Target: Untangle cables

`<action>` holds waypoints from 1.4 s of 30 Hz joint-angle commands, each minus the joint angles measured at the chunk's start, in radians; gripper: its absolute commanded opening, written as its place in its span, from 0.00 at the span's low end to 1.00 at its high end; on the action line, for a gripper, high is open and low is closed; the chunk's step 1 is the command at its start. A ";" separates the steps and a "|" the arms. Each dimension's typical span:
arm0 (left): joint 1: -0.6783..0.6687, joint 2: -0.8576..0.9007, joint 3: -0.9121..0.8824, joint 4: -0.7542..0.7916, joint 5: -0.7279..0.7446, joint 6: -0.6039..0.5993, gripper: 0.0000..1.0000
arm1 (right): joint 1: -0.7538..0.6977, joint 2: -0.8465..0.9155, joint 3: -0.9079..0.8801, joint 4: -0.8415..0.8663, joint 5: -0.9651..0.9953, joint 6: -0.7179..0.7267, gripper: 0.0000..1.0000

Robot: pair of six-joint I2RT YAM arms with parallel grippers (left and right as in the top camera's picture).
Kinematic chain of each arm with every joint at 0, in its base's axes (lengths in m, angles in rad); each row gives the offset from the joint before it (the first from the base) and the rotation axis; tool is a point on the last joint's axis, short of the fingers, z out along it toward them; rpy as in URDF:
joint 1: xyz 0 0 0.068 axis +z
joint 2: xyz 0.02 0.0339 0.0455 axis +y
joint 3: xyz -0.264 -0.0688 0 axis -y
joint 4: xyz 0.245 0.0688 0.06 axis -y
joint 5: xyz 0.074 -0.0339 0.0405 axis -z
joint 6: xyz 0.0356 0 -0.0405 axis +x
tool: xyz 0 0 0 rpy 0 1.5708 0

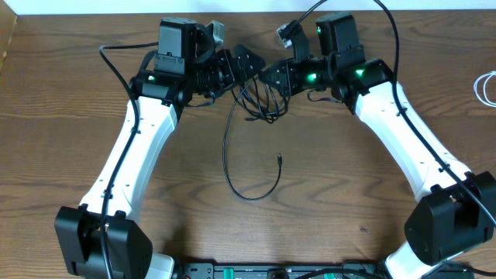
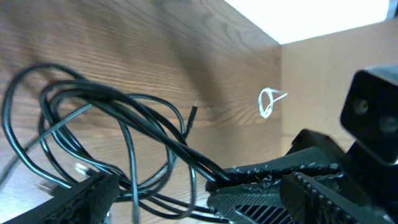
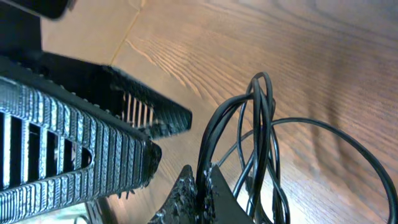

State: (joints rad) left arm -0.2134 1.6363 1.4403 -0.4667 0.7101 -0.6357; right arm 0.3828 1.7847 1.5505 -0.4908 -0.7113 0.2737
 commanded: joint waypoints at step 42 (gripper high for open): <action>0.001 0.011 -0.010 0.313 -0.071 -0.610 0.07 | 0.018 0.000 0.002 0.188 -0.049 0.269 0.20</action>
State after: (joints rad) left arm -0.2176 1.6428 1.4307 -0.1669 0.6548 -1.3048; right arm 0.4088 1.7847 1.5501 -0.2829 -0.7902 0.5350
